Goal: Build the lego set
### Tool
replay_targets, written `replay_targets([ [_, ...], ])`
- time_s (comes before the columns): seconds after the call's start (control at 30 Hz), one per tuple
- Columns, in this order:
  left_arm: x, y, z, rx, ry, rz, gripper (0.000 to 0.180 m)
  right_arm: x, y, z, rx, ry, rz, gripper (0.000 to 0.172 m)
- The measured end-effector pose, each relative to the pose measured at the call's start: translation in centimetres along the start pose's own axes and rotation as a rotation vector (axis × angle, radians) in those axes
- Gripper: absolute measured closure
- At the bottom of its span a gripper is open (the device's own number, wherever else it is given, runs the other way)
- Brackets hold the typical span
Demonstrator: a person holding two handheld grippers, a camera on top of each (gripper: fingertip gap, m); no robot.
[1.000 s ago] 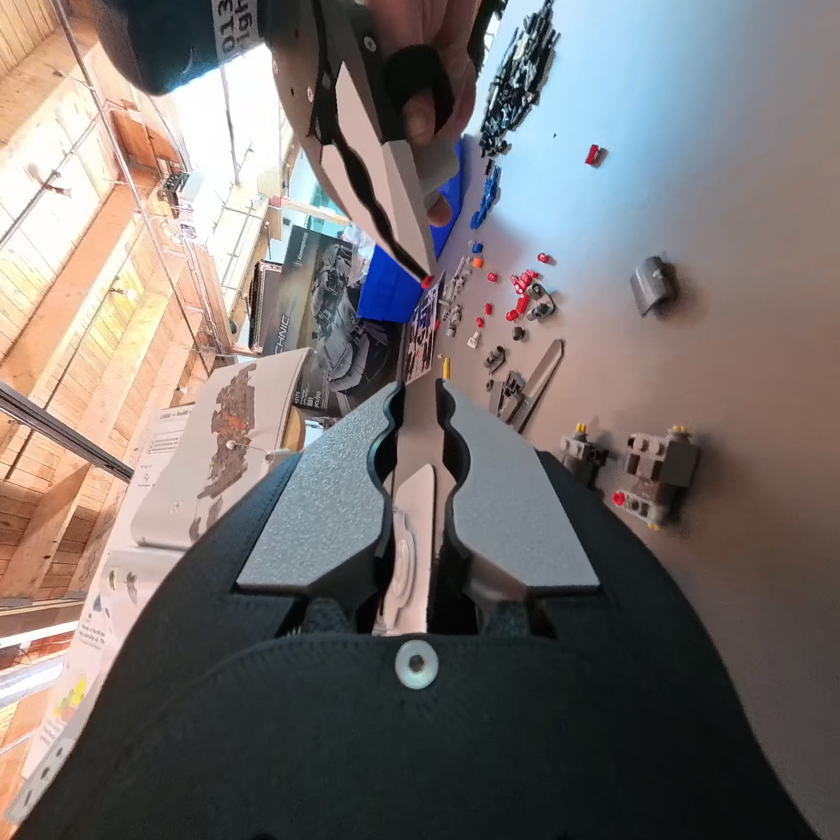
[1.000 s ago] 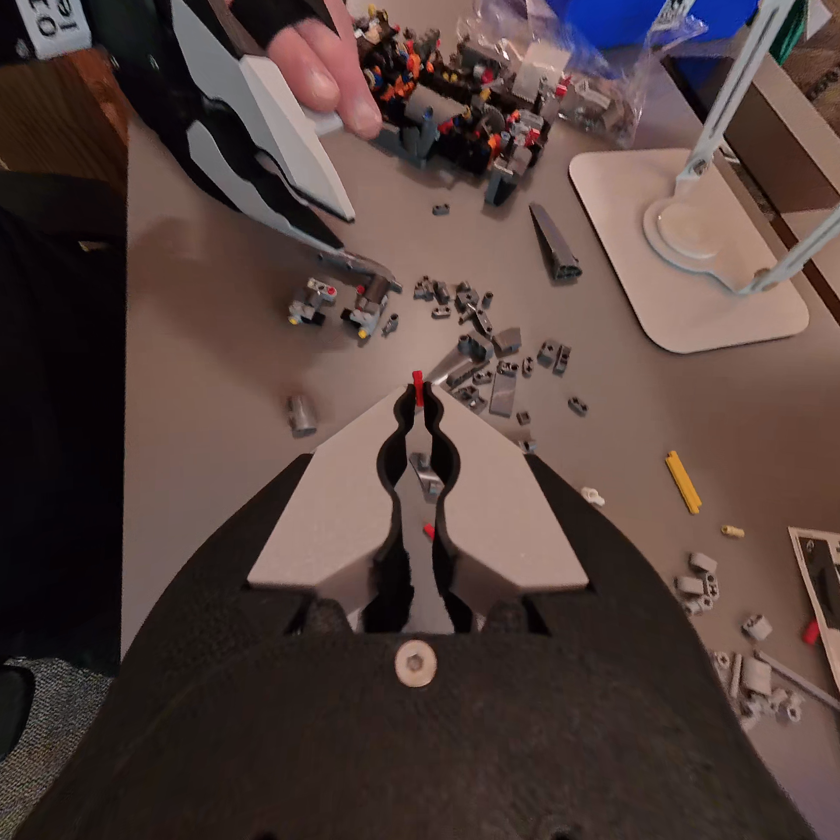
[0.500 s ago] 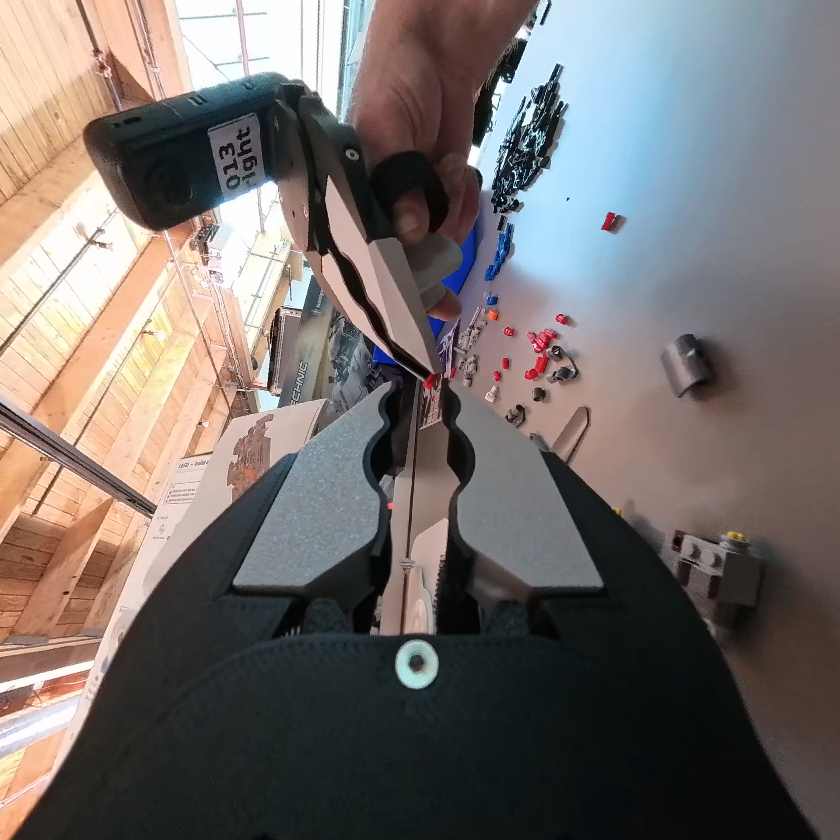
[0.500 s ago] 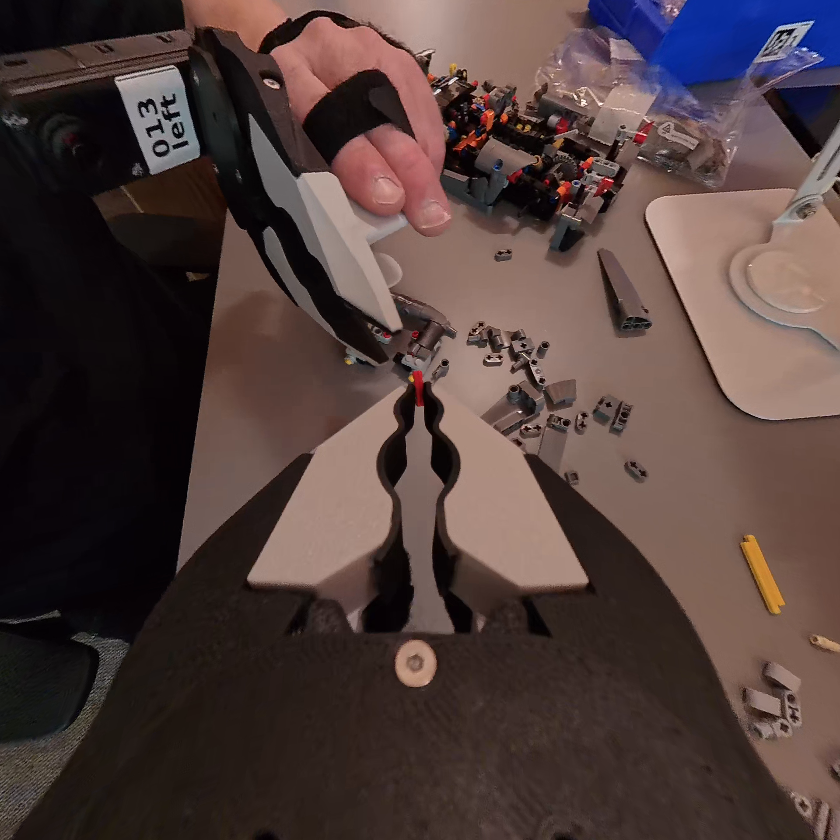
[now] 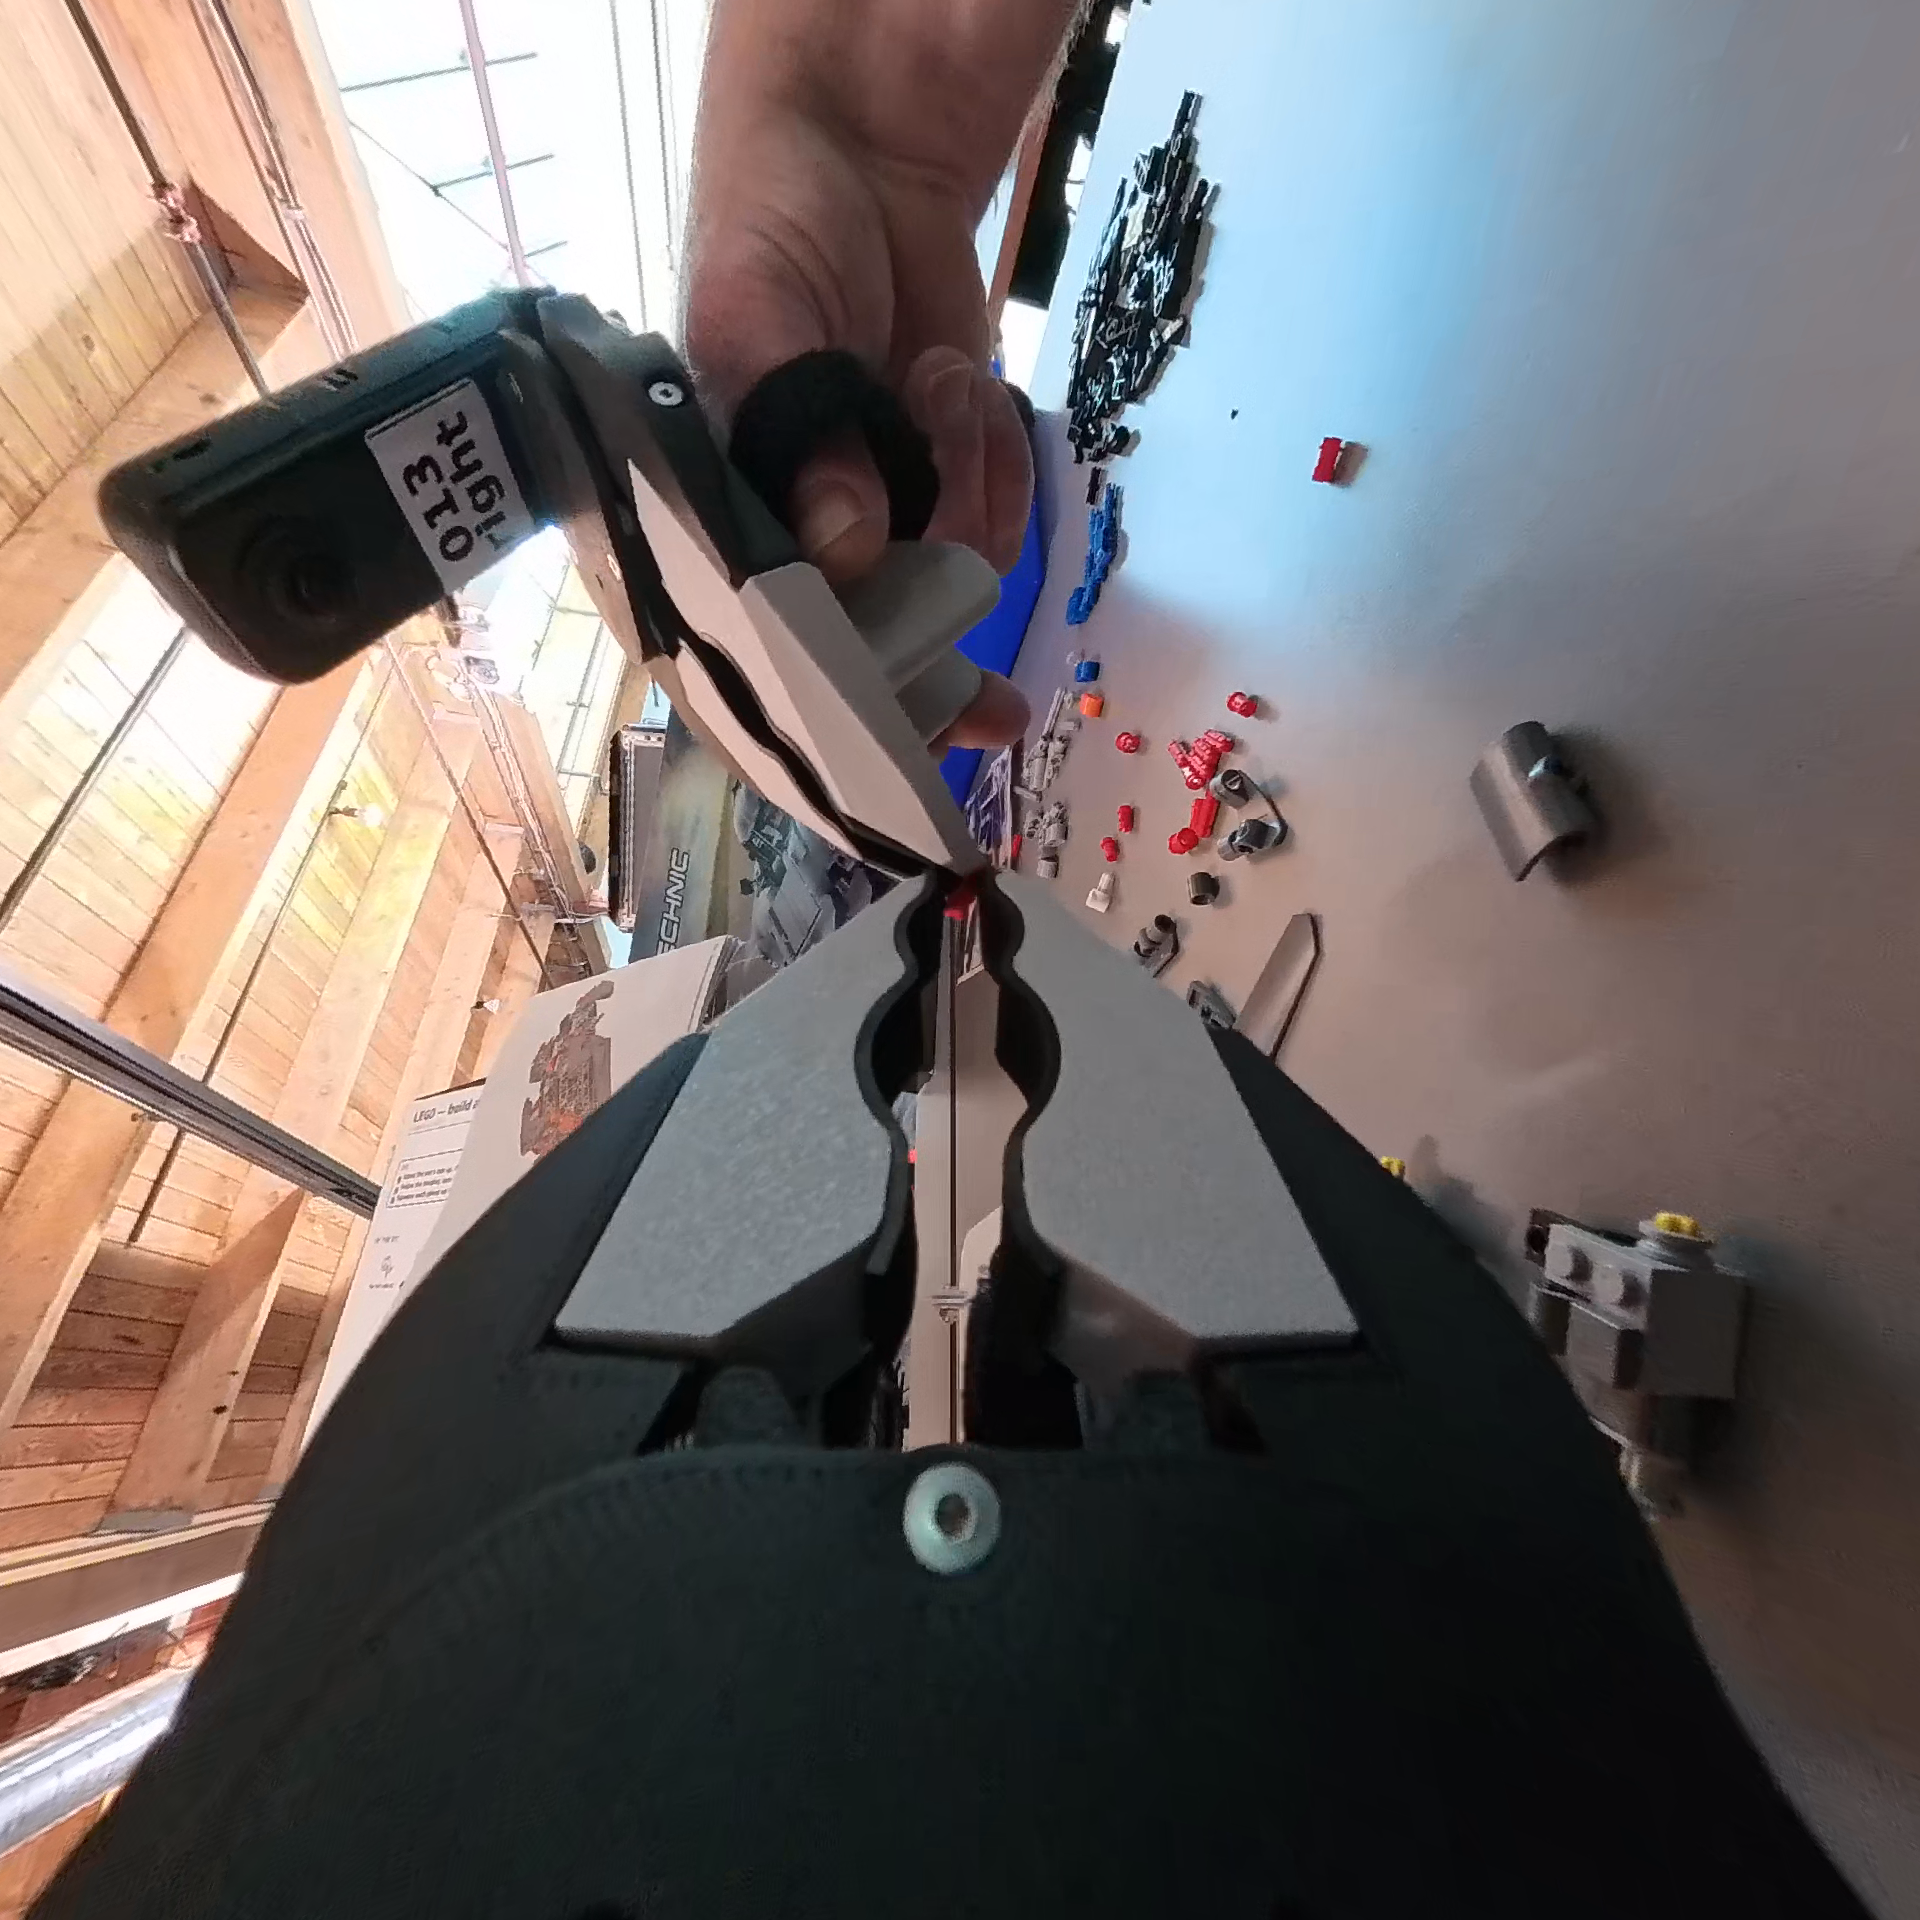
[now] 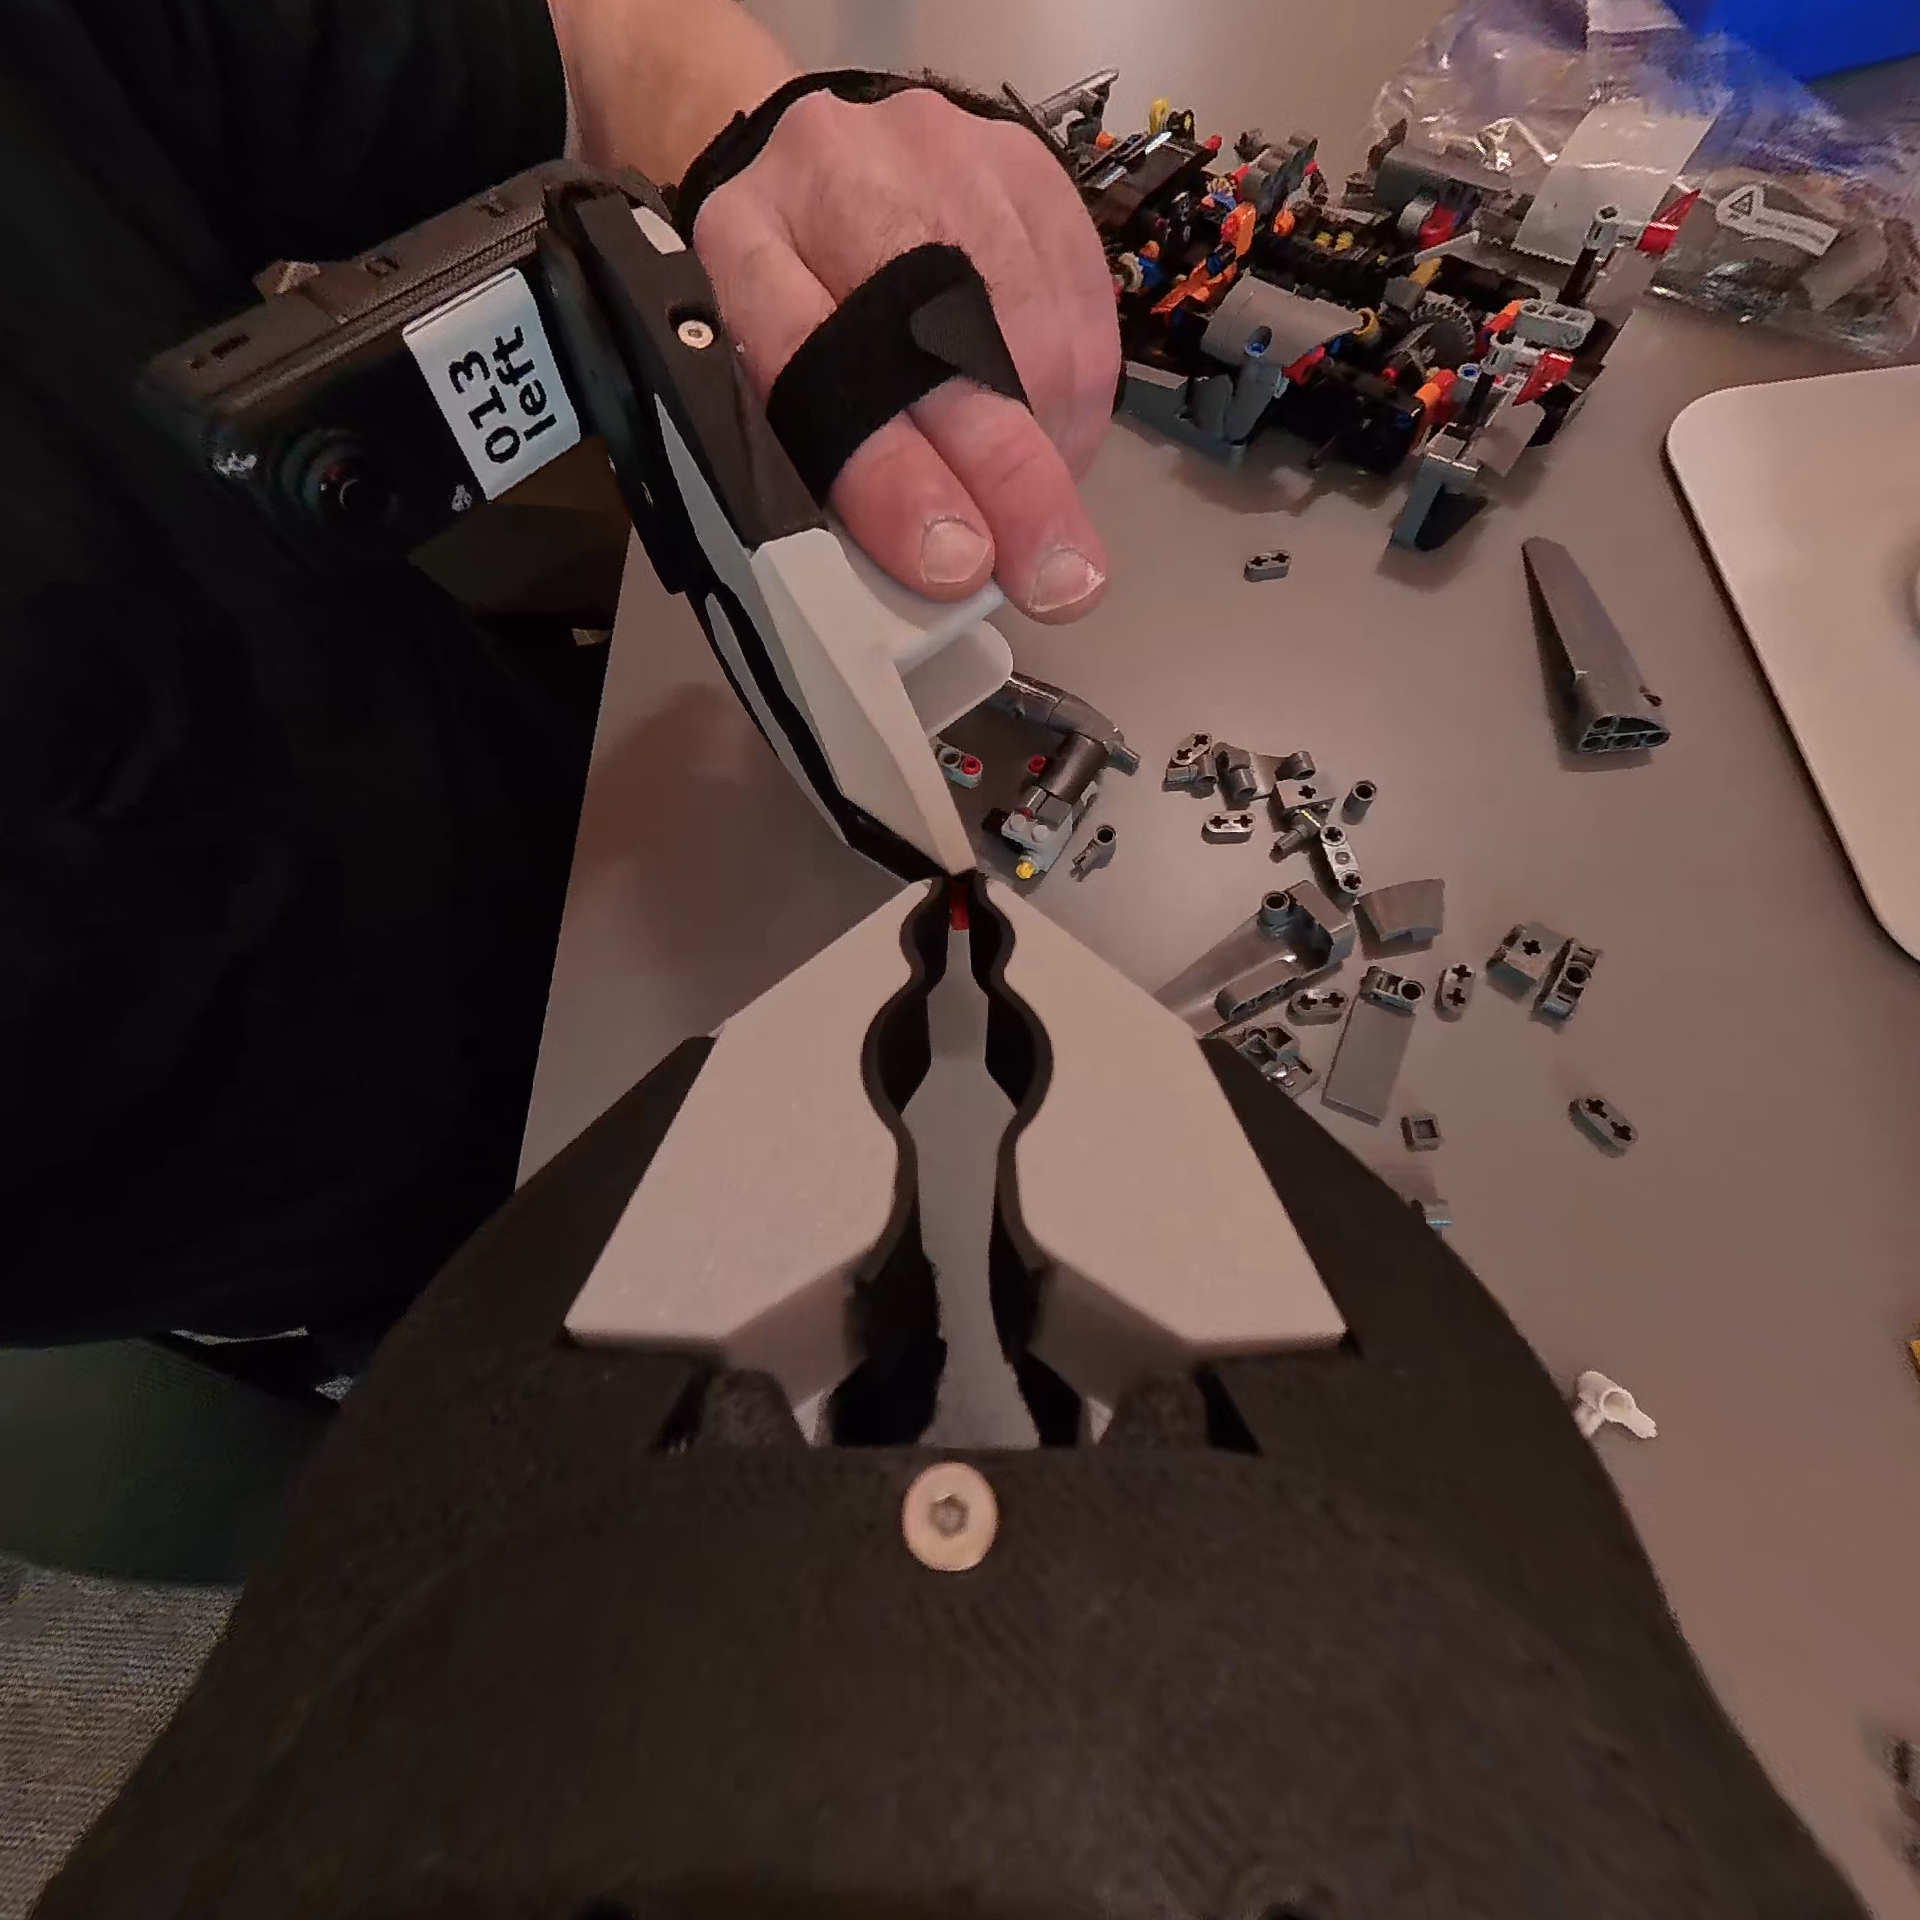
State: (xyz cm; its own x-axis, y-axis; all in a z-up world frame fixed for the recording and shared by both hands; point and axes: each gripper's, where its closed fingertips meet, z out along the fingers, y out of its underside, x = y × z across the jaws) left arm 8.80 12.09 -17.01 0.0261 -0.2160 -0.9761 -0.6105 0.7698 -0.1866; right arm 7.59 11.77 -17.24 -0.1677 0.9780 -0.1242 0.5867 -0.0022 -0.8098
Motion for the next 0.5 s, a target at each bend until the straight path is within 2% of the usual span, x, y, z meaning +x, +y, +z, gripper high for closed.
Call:
replay_targets([
  [0.13, -0.3, 0.3, 0.0, -0.013, -0.005, -0.023, 0.179, 0.3, -0.4, -0.1, 0.035, 0.006, 0.03, 0.17],
  [0.23, -1.0, 0.5, -0.1, -0.008, -0.022, -0.069, 0.179, 1.0, -0.8, -0.8, 0.061, 0.081, 0.016, 0.157],
  [0.37, -2.4, 0.3, -0.5, 0.03, -0.043, -0.157, 0.18, 0.7, -1.2, -1.5, 0.109, 0.141, -0.027, 0.158],
  [0.5, -2.7, -0.1, -0.6, 0.045, -0.062, -0.142, 0.179, 0.2, -1.8, -1.6, 0.194, 0.105, 0.009, 0.162],
])
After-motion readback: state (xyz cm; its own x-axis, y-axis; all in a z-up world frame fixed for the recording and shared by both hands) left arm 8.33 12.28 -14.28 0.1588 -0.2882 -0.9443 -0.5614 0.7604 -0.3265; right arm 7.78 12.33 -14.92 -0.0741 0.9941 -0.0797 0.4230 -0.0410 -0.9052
